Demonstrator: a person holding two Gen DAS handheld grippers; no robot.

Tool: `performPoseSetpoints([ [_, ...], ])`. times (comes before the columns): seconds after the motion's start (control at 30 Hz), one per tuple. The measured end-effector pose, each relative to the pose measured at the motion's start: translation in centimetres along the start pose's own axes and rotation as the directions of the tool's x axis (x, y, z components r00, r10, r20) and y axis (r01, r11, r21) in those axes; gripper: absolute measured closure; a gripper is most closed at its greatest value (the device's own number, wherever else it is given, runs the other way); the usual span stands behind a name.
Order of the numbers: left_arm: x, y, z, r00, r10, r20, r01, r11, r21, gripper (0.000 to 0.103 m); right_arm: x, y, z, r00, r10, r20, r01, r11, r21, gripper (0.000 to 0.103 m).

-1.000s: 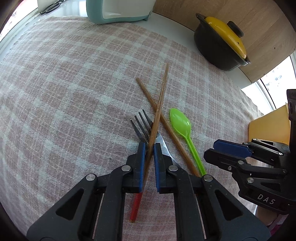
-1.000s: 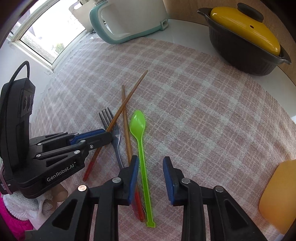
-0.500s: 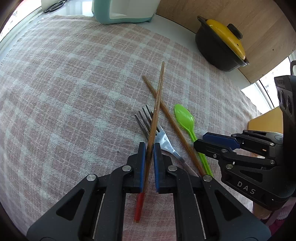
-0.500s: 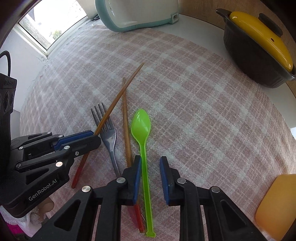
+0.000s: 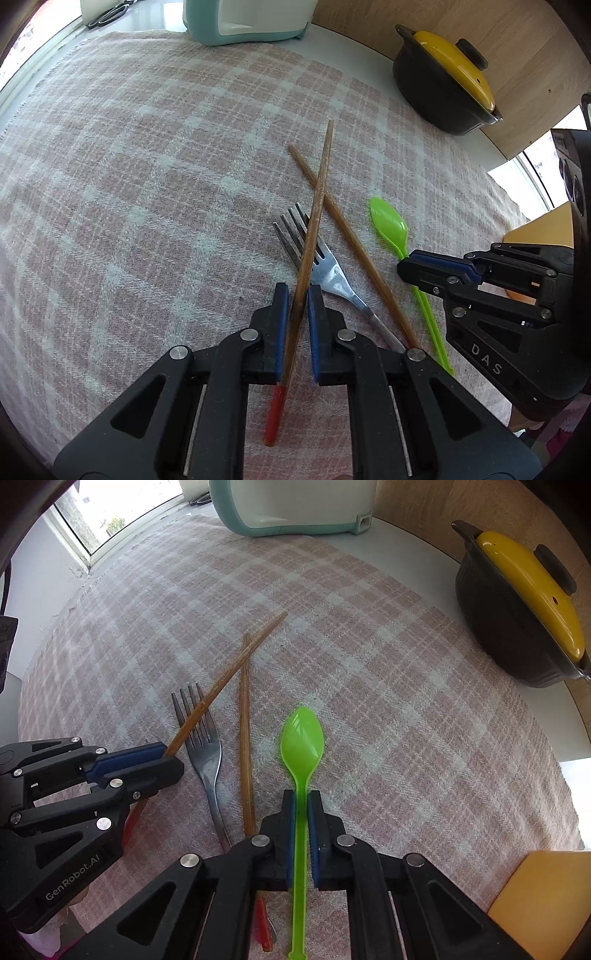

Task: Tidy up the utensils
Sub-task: 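Grasp a red-tipped chopstick with the left tool while the right tool grasps the green plastic spoon, then lift and carry the chopstick and green spoon over the yellow bin with both tools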

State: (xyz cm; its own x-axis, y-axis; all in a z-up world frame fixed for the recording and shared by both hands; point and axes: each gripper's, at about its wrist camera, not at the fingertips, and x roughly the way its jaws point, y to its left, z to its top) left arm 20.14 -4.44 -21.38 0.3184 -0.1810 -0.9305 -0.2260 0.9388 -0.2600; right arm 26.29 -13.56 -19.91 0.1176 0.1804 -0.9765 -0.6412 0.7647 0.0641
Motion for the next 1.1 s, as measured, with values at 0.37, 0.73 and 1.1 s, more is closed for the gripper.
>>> performPoseSetpoints([
  [0.37, -1.5, 1.6, 0.2, 0.996, -0.07, 0.053, 0.072, 0.997, -0.025, 0.099, -1.3, -2.3, -2.0, 0.998, 0.034, 0.058, -0.037, 0.998, 0.054, 0.1],
  [0.73, -5.8, 1.8, -1.4, 0.977, -0.134, 0.168, 0.145, 0.988, -0.056, 0.099, -5.4, -5.5, -6.1, 0.98, 0.072, 0.186, -0.099, 0.985, 0.14, 0.1],
  [1.1, -11.1, -1.8, -1.6, 0.933, -0.195, 0.302, 0.203, 0.979, 0.007, 0.099, -12.9, -5.7, -9.4, 0.925, 0.057, 0.375, -0.138, 0.972, 0.192, 0.1],
])
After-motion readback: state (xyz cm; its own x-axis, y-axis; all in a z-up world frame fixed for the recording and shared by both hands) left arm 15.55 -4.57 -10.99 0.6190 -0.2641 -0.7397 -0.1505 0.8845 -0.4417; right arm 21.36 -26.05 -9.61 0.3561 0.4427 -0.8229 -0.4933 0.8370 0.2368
